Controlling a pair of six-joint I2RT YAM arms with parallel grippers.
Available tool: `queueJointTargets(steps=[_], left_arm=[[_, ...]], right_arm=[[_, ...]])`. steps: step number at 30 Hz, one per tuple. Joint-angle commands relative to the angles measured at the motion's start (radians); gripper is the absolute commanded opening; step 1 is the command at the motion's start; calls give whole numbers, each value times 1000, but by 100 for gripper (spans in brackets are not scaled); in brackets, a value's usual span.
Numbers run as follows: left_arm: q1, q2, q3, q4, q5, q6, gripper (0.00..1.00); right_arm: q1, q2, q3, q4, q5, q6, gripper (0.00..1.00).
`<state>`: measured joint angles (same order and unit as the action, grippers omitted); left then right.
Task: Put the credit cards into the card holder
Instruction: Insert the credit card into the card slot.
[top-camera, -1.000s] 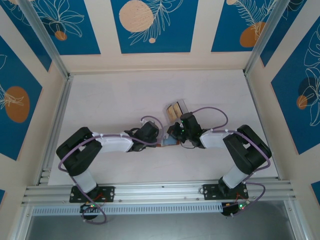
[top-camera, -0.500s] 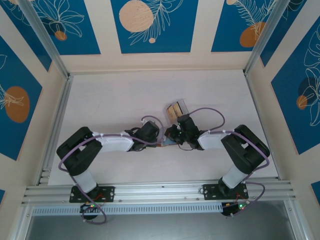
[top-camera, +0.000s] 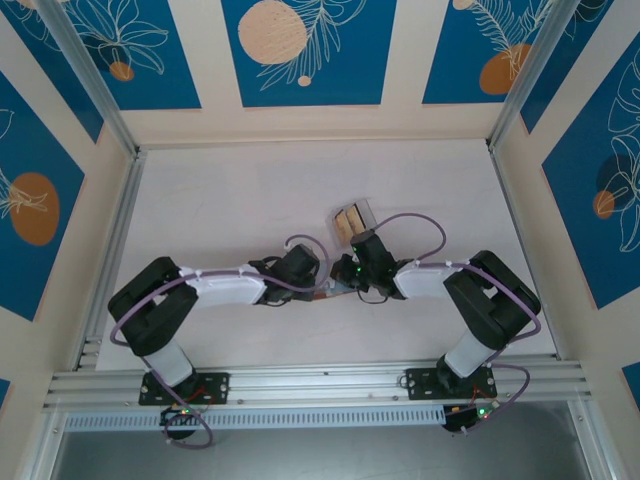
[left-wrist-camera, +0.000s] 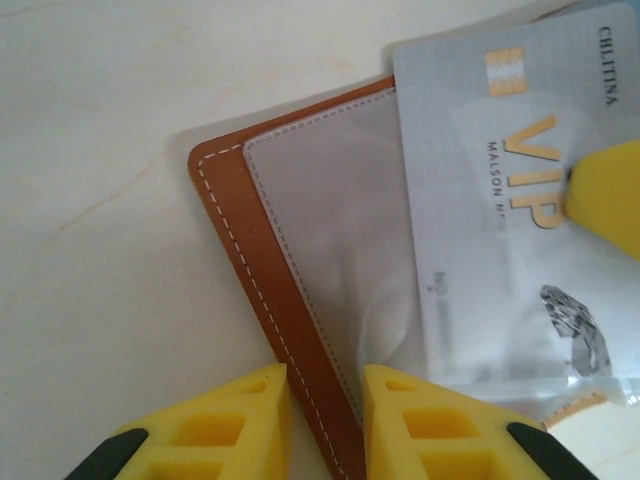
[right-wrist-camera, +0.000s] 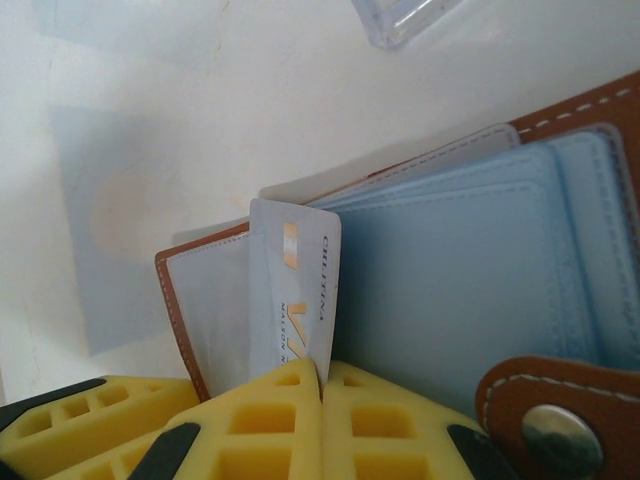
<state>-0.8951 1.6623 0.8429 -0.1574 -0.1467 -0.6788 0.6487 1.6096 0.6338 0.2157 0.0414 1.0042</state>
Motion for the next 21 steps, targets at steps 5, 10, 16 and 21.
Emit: queueJointTargets(steps=[5,10,16,21], left_arm=[[4,-80,50,-147,82,-6,28],[26,-67,87,-139,121,5,28],[58,-4,148,-144,123,31,22],[68,63,177,-123,119,53,16]], right_arm=[[2,42,1,-245,74,-52,0],[2,56,7,-244,63,-59,0],[-1,51,18,-262,55,-77,0],[-3,34,23,-283,51,-97,0]])
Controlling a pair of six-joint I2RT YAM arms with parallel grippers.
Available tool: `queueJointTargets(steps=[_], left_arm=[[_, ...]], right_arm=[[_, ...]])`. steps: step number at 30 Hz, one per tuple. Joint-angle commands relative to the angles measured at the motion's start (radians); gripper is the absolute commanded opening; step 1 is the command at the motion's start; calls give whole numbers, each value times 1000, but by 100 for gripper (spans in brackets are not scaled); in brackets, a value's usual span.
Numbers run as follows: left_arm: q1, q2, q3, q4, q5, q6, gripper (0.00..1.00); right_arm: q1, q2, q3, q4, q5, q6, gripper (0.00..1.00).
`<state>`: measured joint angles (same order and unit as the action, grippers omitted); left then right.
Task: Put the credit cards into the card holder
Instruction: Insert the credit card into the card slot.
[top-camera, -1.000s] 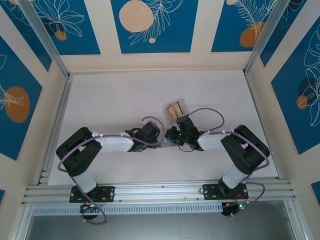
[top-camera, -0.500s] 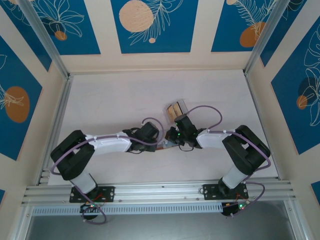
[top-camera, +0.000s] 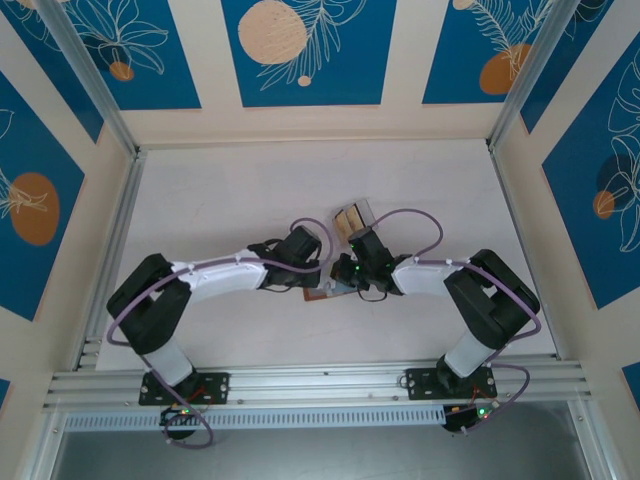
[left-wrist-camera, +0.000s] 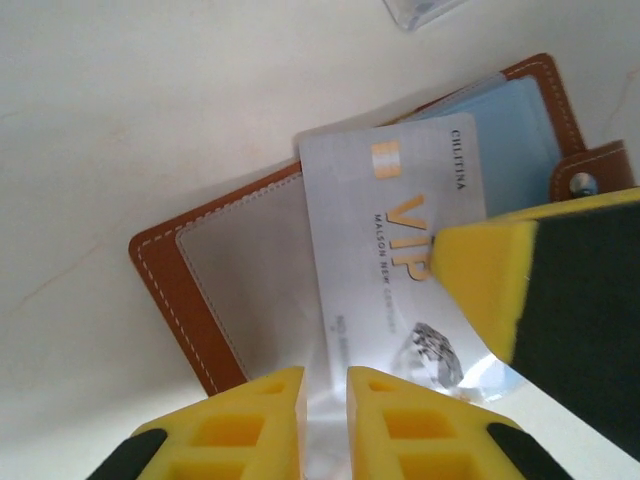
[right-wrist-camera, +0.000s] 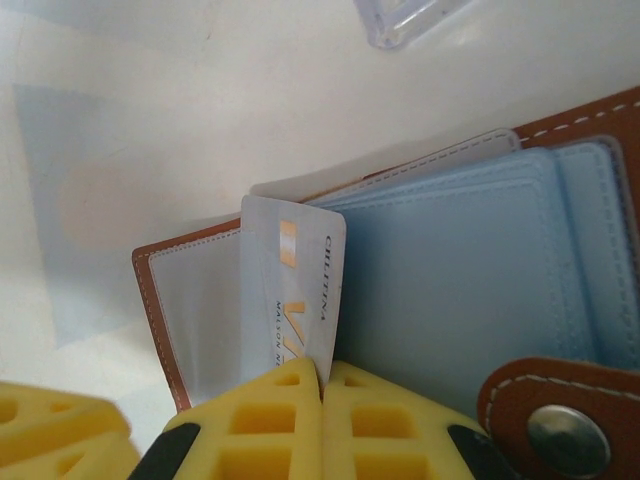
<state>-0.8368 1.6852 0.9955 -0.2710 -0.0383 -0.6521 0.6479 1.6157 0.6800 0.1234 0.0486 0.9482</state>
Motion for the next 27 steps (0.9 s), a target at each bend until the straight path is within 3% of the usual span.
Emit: queueJointTargets(steps=[1,14,27], left_arm=[[11,51,25,-3,10,28,15],[12,136,-43,0,-72,2,8],[13,146,-88,38,-54,-21,8]], right_arm=[[-2,25,-20,-197,43,-45,0],[-35,53,39,-286,-42,-141,0],[-53,93,65,-312,-106,-198,0]])
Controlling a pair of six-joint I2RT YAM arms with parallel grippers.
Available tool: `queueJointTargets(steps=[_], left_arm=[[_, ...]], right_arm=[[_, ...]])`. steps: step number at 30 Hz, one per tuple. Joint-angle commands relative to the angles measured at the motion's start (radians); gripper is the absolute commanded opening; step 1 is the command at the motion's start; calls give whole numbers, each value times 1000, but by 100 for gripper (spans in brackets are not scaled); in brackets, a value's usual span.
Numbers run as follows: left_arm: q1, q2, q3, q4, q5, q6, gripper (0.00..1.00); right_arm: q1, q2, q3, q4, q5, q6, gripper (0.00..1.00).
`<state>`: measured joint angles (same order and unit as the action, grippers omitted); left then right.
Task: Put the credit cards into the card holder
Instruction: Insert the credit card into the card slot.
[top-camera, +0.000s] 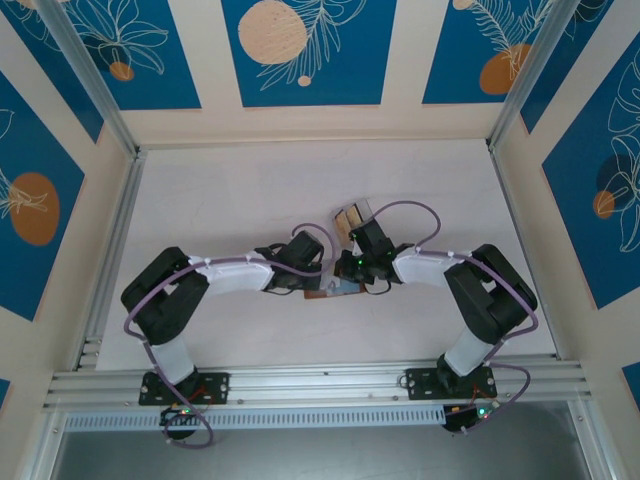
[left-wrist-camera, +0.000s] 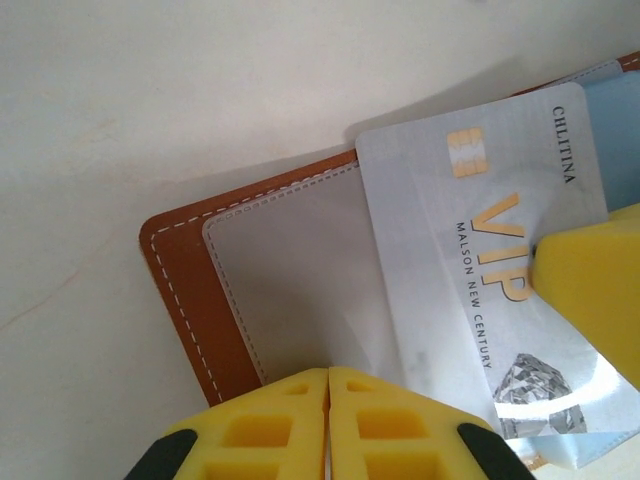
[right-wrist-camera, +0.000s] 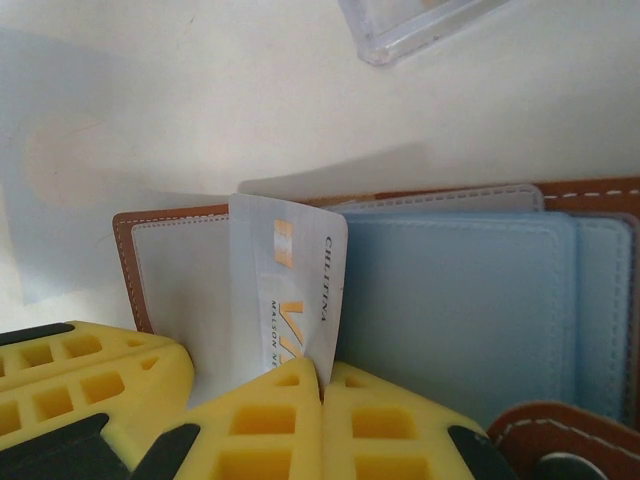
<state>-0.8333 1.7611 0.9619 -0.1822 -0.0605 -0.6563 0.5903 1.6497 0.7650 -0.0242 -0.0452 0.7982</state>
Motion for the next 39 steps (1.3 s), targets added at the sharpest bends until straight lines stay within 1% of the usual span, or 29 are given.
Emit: queueJointTargets(steps=[1,12,22,29,39], left_arm=[[9,70,-54,-52,-32,-16,8],[10,73,-61,-45,-29,-19,8],[9,76,-58,-40,-24,-18,7],[8,83,-57,-36,-22,-18,8],[10,88,-50,-43,-24,-20,8]], right_arm=[[5,64,-15,-168,-19,-54,0],[2,79,18,-259,-8,-83,0],[-29,91,70,-346,24,-114,0],[-37,117,107,-381,17,-151,0],[-43,117,100,-405,18,-164,0]])
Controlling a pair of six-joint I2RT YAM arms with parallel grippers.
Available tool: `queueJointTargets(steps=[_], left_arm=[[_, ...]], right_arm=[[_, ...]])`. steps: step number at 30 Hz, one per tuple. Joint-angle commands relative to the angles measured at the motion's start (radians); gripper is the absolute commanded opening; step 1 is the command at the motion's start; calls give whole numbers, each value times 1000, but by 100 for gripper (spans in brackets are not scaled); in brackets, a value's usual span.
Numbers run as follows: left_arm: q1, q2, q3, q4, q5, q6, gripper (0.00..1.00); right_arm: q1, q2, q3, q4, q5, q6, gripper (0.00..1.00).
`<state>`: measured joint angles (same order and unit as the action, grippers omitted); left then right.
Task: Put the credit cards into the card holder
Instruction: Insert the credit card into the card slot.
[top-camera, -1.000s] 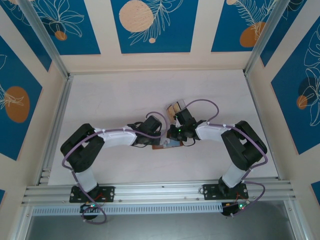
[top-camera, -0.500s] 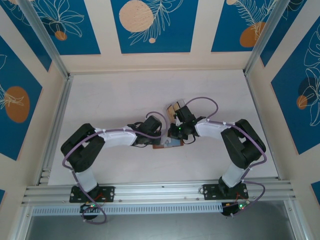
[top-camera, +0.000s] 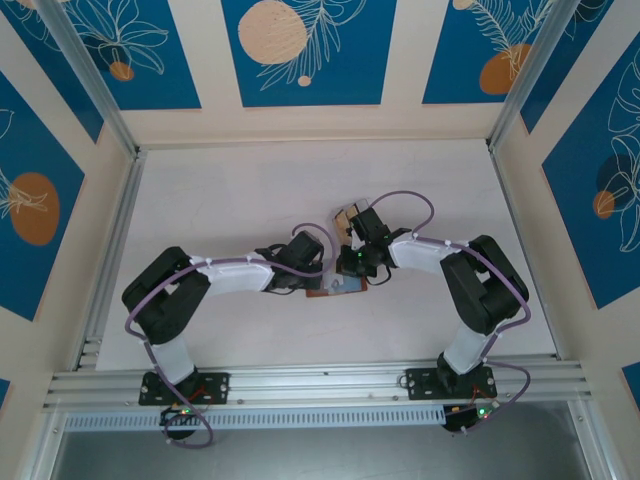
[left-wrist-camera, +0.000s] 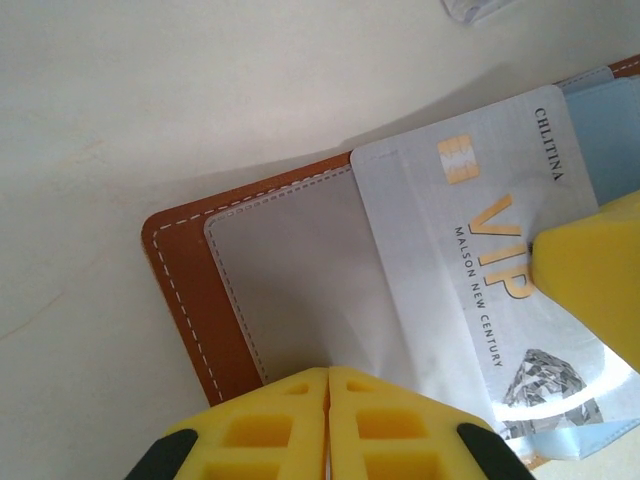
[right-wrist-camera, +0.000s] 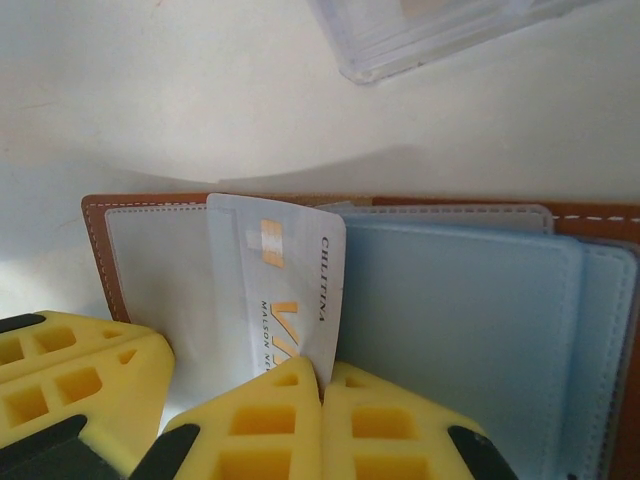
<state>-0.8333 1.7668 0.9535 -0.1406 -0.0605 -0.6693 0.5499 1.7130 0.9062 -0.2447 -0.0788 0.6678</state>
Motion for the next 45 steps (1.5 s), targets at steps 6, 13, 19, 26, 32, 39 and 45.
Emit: queueJointTargets(steps=[6,13,19,26,32,39,45], left_arm=[[9,85,-41,-83,-22,-10,8],[9,92,-41,-79,-16,-11,8],[10,93,-42,-77,-18,-10,8],[9,100,-44,-70,-12,-13,7],[10,102,-47,-63,-7,-13,7],[9,106,-48,-58,-4,-13,7],[9,109,-52,-49,0,-15,7]], right_arm=[[-2,50,-62,-177,44,-31,0],[-2,40,-83,-171,43,-32,0],[-4,32,-89,-179,42,-41,0],[-2,36,-87,-182,28,-52,0],[3,54,-67,-190,17,-66,0],[21,51,-49,-228,16,-77,0],[15,49,-47,-232,6,-60,0]])
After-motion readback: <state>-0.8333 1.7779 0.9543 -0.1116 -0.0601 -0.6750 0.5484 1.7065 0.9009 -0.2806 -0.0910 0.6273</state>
